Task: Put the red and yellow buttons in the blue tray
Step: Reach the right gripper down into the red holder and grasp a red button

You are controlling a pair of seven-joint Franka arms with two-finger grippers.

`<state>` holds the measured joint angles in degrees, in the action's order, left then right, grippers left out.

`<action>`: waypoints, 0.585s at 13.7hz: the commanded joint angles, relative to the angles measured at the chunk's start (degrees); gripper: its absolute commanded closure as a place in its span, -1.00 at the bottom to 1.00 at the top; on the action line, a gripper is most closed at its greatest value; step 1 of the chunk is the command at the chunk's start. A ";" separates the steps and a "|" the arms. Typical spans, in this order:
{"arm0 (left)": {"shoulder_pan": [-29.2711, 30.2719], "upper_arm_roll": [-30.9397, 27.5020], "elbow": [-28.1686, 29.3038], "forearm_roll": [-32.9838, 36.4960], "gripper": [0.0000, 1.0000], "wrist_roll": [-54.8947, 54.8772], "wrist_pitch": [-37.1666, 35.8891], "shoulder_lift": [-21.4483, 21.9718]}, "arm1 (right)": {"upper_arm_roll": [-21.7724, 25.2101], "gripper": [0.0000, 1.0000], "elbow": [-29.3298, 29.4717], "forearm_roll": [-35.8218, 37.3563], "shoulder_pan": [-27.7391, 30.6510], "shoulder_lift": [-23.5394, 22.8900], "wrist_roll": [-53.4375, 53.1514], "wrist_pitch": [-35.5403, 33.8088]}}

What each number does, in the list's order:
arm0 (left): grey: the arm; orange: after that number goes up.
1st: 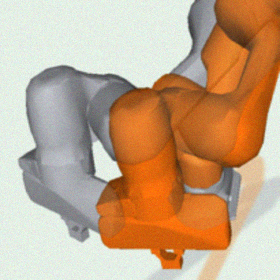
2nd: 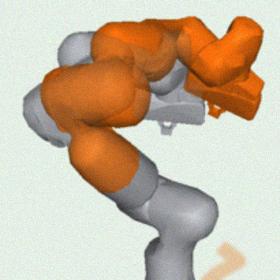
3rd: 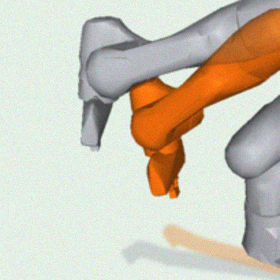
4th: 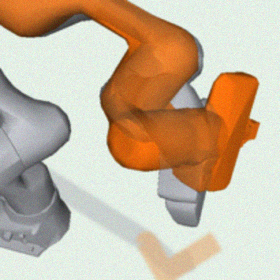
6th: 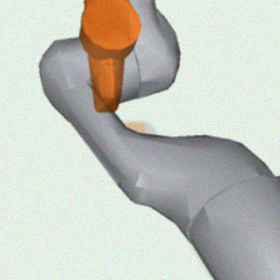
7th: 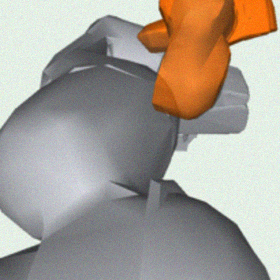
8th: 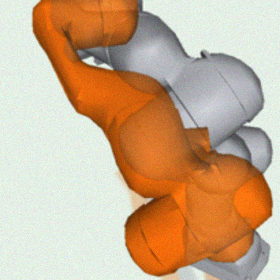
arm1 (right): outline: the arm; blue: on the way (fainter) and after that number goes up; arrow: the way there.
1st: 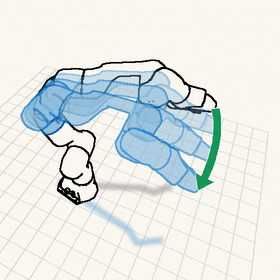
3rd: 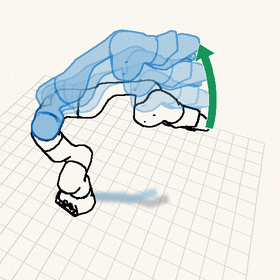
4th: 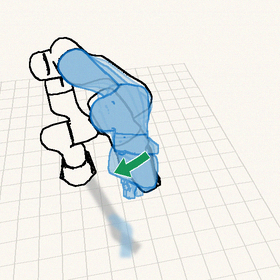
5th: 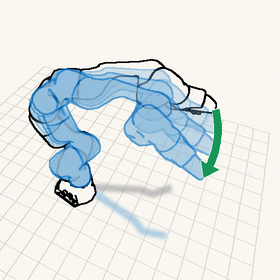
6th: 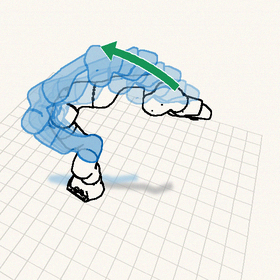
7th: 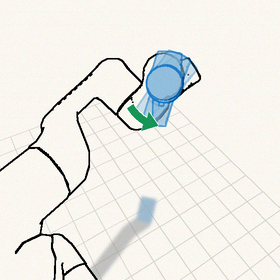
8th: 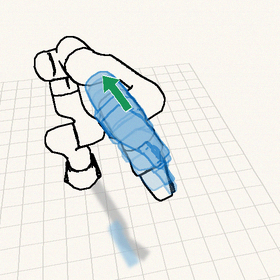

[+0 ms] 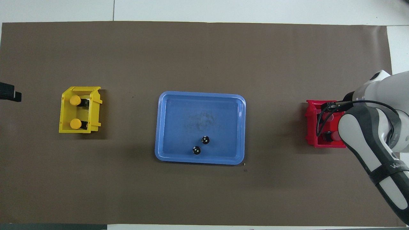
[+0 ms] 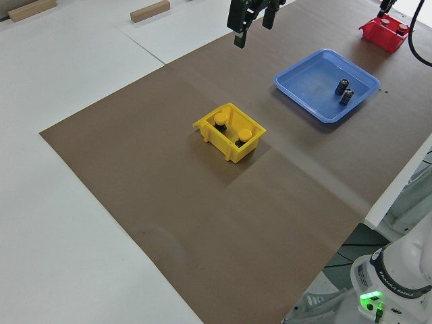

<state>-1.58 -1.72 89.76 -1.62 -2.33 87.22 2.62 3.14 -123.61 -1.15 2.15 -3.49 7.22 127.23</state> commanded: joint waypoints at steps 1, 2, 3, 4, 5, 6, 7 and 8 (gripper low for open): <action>0.44 0.31 1.30 0.91 -1.00 -0.31 -0.30 1.25 | -0.33 -0.23 -4.08 -1.05 0.66 2.16 0.08 3.28; 0.44 0.31 1.30 0.91 -1.00 -0.31 -0.30 1.25 | -0.33 -0.22 -4.53 -1.05 0.66 2.34 0.08 3.73; 0.44 0.31 1.30 0.91 -1.00 -0.31 -0.30 1.25 | -0.33 -0.21 -4.79 -1.05 0.66 2.34 0.08 3.90; 0.44 0.31 1.30 0.91 -1.00 -0.31 -0.30 1.25 | -0.24 -0.21 -4.88 -1.05 0.57 2.43 0.08 4.08; 0.44 0.31 1.30 0.91 -1.00 -0.31 -0.30 1.25 | -0.33 -0.19 -5.40 -1.05 0.57 2.60 0.08 4.78; 0.44 0.31 1.30 0.91 -1.00 -0.31 -0.30 1.25 | -0.33 -0.18 -5.84 -1.05 0.57 2.69 -0.01 5.22; 0.44 0.31 1.30 0.91 -1.00 -0.31 -0.30 1.25 | -0.33 -0.17 -6.11 -1.05 0.57 2.69 -0.01 5.40; 0.44 0.31 1.30 0.91 -1.00 -0.31 -0.30 1.25 | -0.33 -0.17 -6.20 -1.05 0.57 2.78 0.08 5.49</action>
<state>-1.58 -1.72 89.76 -1.62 -2.33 87.21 2.62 3.14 -127.64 -1.15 2.15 -2.48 7.22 131.30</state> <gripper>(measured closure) 0.000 0.410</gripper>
